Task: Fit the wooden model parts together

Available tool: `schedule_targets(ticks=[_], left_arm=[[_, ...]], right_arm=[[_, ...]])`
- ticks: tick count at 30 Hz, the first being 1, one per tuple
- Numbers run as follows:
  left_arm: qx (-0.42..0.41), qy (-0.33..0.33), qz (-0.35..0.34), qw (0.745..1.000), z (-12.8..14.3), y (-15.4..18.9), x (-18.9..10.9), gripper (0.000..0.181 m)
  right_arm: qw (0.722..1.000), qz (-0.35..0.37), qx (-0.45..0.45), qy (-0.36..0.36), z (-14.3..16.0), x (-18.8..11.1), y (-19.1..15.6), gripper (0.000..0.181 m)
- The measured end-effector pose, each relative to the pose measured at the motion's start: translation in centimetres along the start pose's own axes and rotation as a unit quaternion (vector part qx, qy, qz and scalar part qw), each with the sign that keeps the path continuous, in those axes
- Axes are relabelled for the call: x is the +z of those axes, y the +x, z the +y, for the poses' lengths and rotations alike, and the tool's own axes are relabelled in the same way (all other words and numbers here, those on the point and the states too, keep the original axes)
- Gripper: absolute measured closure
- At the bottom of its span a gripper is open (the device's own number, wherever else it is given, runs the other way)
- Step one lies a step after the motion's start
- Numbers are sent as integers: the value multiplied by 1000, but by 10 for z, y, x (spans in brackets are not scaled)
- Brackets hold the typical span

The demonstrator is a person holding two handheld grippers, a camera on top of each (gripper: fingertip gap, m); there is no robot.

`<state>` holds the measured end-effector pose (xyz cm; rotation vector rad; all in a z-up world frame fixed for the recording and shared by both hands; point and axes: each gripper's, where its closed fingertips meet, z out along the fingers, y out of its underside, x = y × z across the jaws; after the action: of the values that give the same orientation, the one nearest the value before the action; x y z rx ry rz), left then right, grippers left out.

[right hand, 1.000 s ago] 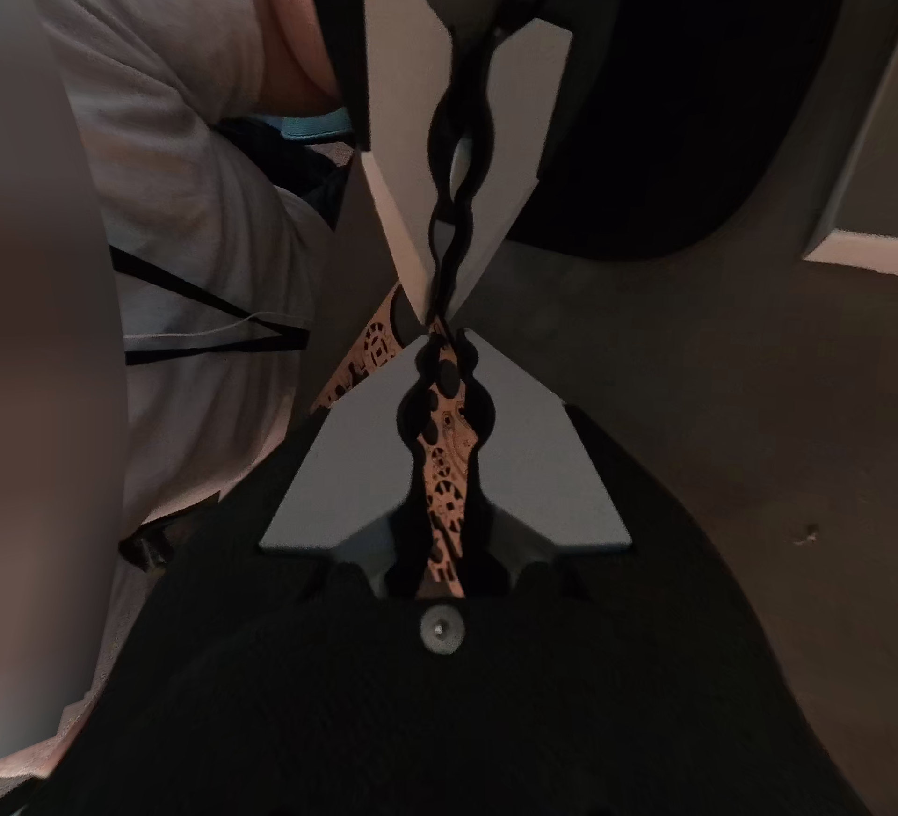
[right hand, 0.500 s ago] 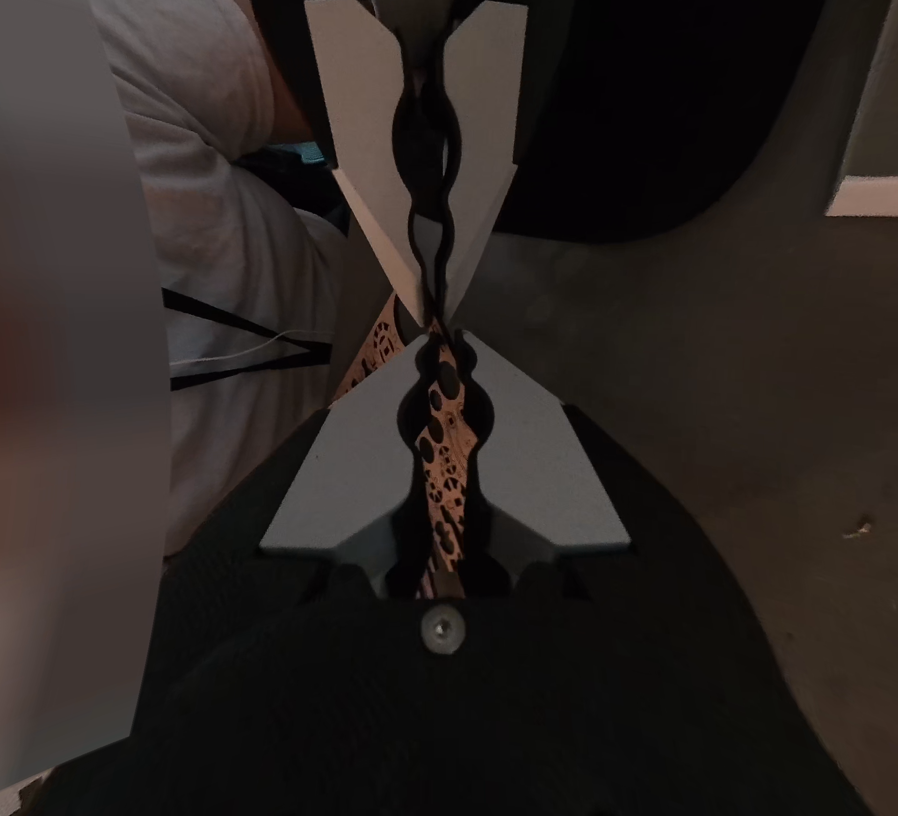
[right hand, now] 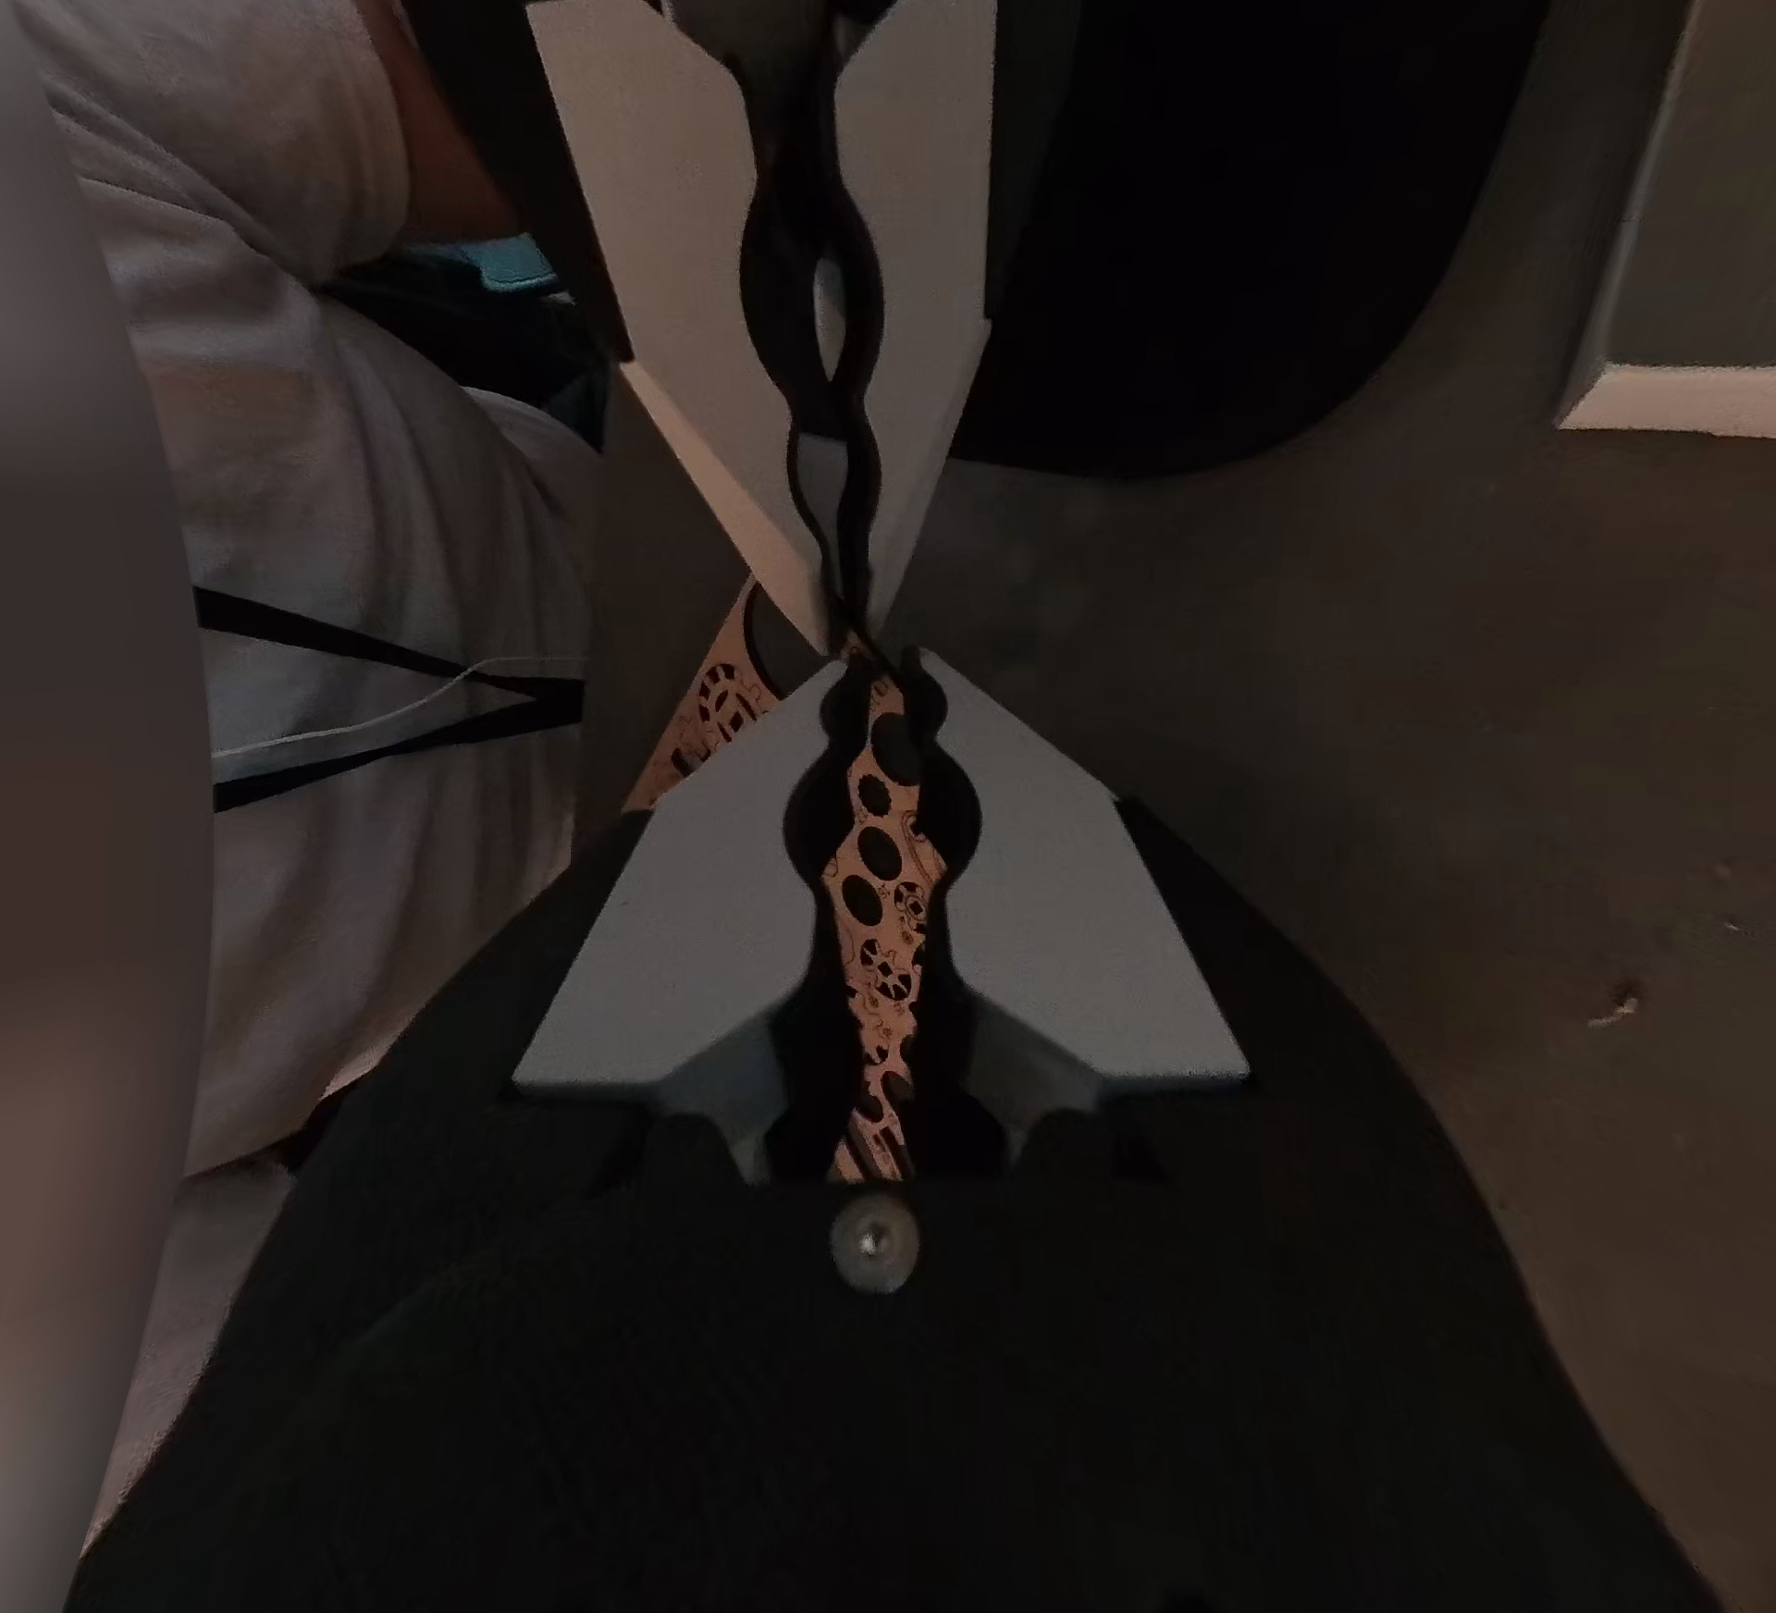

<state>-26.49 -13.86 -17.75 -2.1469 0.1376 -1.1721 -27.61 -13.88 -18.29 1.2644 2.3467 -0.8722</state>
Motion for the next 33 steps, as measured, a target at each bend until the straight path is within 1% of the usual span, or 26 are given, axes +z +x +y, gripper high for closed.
schedule_targets(ticks=[3, 8, 10, 14, 16, 17, 19, 21, 24, 26, 28, 30, 33], left_arm=[[-1, -2, -6, 1000, 1, -2, 0, 179], [3, -8, -20, 1000, 2, -5, 2, 179], [8, -10, -12, 1000, 2, -2, 2, 179], [-8, 12, 43, 999, -5, 9, -1, 178], [-11, 7, 55, 998, -4, 12, -1, 175], [-6, 5, 58, 998, -3, 14, 0, 175], [-1, 6, 54, 999, -4, 14, -1, 177], [-12, 17, 52, 998, -6, 12, -2, 178], [-15, 42, 52, 998, -12, 13, -7, 180], [-14, 57, 42, 997, -13, 14, -10, 180], [-23, 76, 33, 996, -14, 15, -14, 180], [-33, 99, 29, 994, -16, 18, -19, 180], [-32, 135, 11, 990, -16, 23, -24, 181]], right_arm=[[1000, 25, -12, -5, 0, 1, 2, 177], [999, 38, -11, -8, 2, 3, 4, 175], [998, 36, -54, -4, 2, 2, 1, 176], [989, 52, -134, 27, -2, -10, -8, 177], [986, 75, -142, 48, -8, -17, -5, 177], [985, 74, -148, 55, -9, -19, -6, 177], [980, 84, -168, 60, -9, -20, -7, 176], [975, 106, -181, 69, -13, -24, -5, 176], [963, 160, -177, 125, -25, -51, -3, 170], [947, 195, -163, 196, -32, -78, -10, 166], [930, 219, -133, 262, -30, -98, -20, 163], [910, 253, -108, 311, -22, -107, -29, 158], [883, 308, -90, 342, 0, -101, -43, 155]])
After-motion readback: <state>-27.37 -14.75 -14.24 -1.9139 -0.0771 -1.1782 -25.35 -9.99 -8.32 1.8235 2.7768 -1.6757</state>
